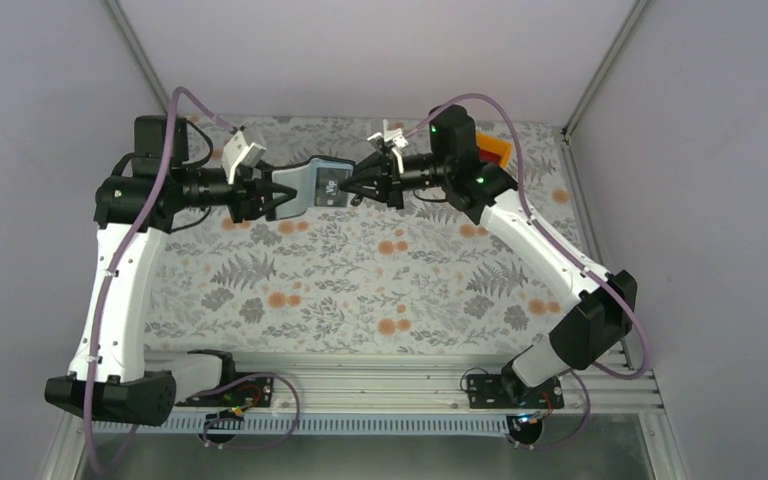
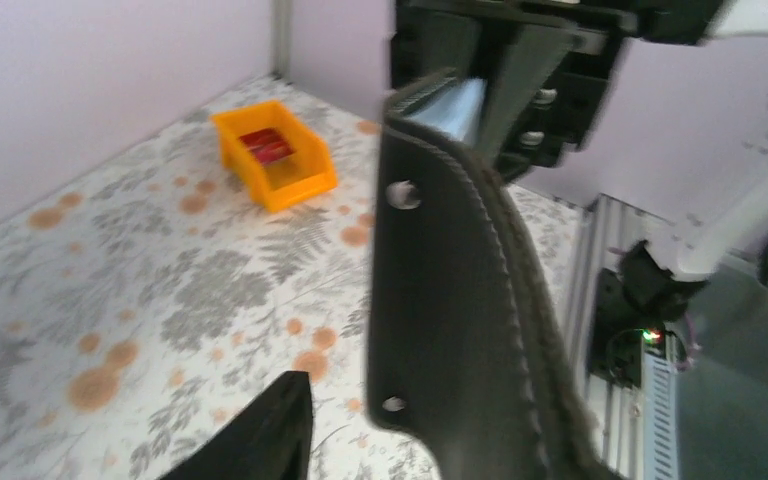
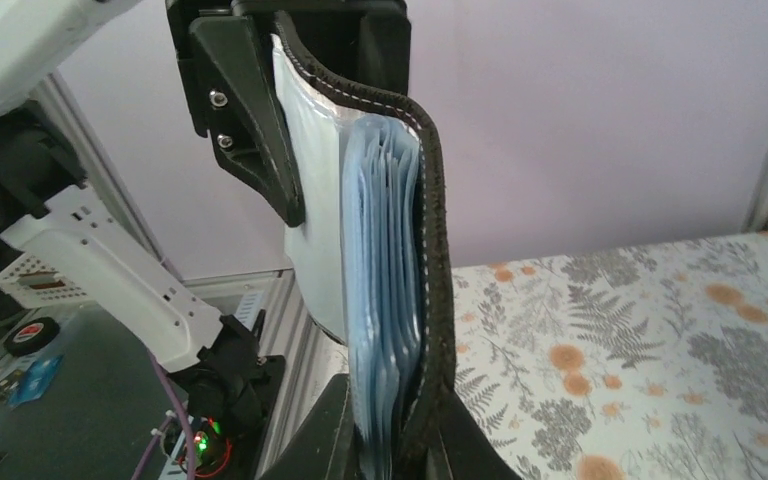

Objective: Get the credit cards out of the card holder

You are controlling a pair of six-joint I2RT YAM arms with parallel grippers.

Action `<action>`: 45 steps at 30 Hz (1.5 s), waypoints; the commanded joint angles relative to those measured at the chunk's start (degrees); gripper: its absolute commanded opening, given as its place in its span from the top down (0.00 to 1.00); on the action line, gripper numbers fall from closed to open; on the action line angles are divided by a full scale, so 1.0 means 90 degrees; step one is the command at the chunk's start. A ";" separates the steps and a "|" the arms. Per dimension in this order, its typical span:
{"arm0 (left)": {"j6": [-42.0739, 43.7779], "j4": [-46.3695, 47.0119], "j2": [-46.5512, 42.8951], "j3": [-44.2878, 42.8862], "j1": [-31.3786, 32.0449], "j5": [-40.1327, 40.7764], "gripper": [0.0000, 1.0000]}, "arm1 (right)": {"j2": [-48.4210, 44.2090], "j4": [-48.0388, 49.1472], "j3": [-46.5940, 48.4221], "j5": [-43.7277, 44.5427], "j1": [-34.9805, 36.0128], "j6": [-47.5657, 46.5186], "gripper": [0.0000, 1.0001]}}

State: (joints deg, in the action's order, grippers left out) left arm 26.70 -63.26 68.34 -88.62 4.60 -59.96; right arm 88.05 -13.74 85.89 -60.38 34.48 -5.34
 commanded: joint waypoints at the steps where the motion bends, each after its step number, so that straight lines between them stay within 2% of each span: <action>1: -0.0895 0.0866 -0.0029 0.0132 -0.0273 0.1456 0.46 | -0.0292 -0.0314 -0.0086 0.0649 -0.0085 0.0393 0.96; 3: -0.1098 0.1035 -0.0029 0.0122 -0.0380 0.2233 0.36 | -0.0249 -0.0418 -0.0044 0.1187 -0.0176 0.0815 0.96; 4: -0.1137 0.1085 -0.0026 0.0041 -0.0417 0.2494 0.34 | -0.0181 -0.0537 0.0046 0.1598 -0.0209 0.1099 0.96; 8: -0.1062 0.1097 0.0070 -0.0560 -0.0460 0.2665 0.33 | 0.0469 -0.1672 0.0829 0.4068 -0.0218 0.2131 0.96; 11: -0.0861 0.0950 0.0197 -0.1079 -0.0460 0.2063 0.33 | 0.0711 -0.1924 0.0988 0.4920 -0.0126 0.2488 0.96; 14: -0.0506 0.0718 0.0289 -0.1060 -0.0436 0.0646 0.44 | 0.0724 -0.1833 0.1061 0.5047 0.0046 0.2518 0.96; 16: -0.0432 0.0676 0.0337 -0.0765 -0.0252 -0.0244 0.48 | 0.0757 -0.1943 0.1324 0.5389 0.0197 0.2530 0.96; 19: -0.0365 0.0722 0.0571 -0.0639 0.0403 -0.0347 0.48 | 0.1067 -0.2249 0.1752 0.5843 0.0415 0.2521 0.96; 22: -0.0896 0.1093 0.0906 -0.0499 0.0638 -0.0121 0.48 | 0.1121 -0.2145 0.1860 0.5360 0.0517 0.2347 0.96; 25: -0.1490 0.1663 0.1174 -0.0211 0.0634 0.0125 0.51 | 0.1014 -0.1832 0.1718 0.4641 0.0535 0.1958 0.96; 28: -0.1678 0.1840 0.1471 -0.0124 0.0545 0.0407 0.55 | 0.1018 -0.1947 0.1866 0.3826 0.0535 0.1483 0.96; 33: -0.1577 0.1933 0.1584 0.0216 0.0359 0.0823 0.57 | 0.0848 -0.1650 0.1597 0.2791 0.0534 0.1120 0.96; 37: -0.1307 0.1678 0.1572 0.0108 0.0297 0.1083 0.60 | 0.0666 -0.1441 0.1502 0.2221 0.0534 0.0962 0.96; 45: -0.1090 0.1661 0.1202 0.0408 0.0055 0.0397 0.60 | 0.0501 -0.1337 0.1446 0.0875 0.0537 0.0314 0.96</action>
State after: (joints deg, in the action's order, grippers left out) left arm 14.68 -49.82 80.47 -86.50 6.07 -55.44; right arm 98.06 -28.82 99.18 -37.95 38.11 2.50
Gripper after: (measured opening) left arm 0.396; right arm 0.128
